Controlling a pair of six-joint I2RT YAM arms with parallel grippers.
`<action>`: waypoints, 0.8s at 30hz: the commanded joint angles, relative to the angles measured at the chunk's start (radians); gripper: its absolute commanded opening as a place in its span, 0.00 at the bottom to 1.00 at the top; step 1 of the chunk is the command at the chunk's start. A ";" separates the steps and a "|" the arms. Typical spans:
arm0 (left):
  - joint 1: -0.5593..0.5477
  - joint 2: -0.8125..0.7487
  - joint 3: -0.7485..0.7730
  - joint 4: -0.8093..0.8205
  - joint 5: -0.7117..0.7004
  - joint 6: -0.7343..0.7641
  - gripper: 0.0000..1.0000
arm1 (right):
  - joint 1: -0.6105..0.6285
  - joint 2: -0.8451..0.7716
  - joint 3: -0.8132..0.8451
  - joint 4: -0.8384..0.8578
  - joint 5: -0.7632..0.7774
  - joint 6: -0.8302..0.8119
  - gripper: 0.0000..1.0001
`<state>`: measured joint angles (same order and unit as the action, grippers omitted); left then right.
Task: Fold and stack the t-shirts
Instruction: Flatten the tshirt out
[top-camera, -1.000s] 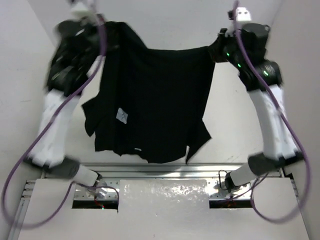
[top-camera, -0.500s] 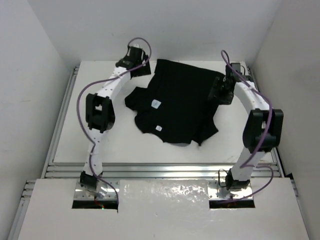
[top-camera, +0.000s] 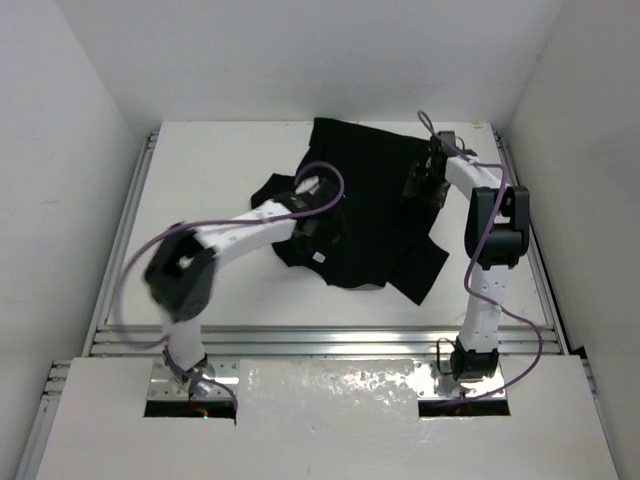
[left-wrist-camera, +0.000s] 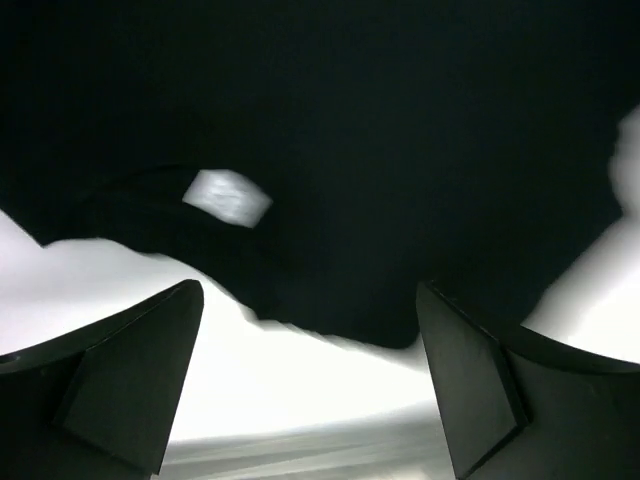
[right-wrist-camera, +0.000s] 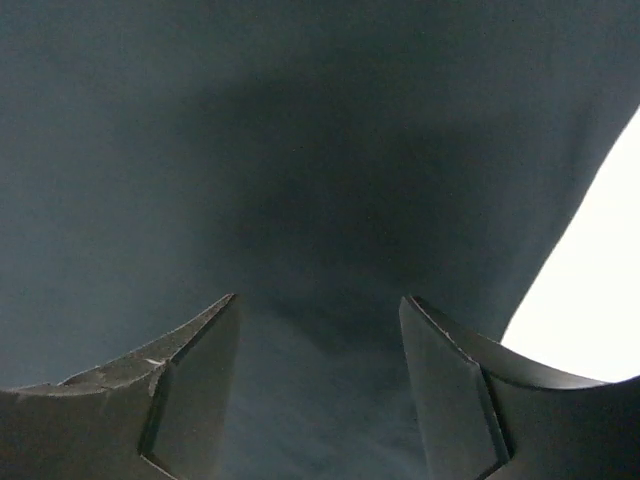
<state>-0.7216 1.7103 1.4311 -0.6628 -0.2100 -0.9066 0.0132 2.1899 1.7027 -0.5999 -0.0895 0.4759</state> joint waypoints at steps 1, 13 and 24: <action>0.036 0.222 -0.016 -0.082 0.046 -0.121 0.86 | 0.011 -0.079 -0.096 -0.042 0.062 0.023 0.67; 0.295 0.471 0.078 -0.176 -0.053 0.009 0.86 | 0.291 -0.199 -0.558 -0.011 -0.019 0.434 0.67; 0.424 0.859 1.039 -0.397 -0.071 0.526 0.88 | 0.679 -0.257 -0.517 0.275 -0.185 0.988 0.71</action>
<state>-0.2749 2.5526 2.3425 -1.0027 -0.2840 -0.5488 0.7040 1.9503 1.1095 -0.2676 -0.3111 1.3491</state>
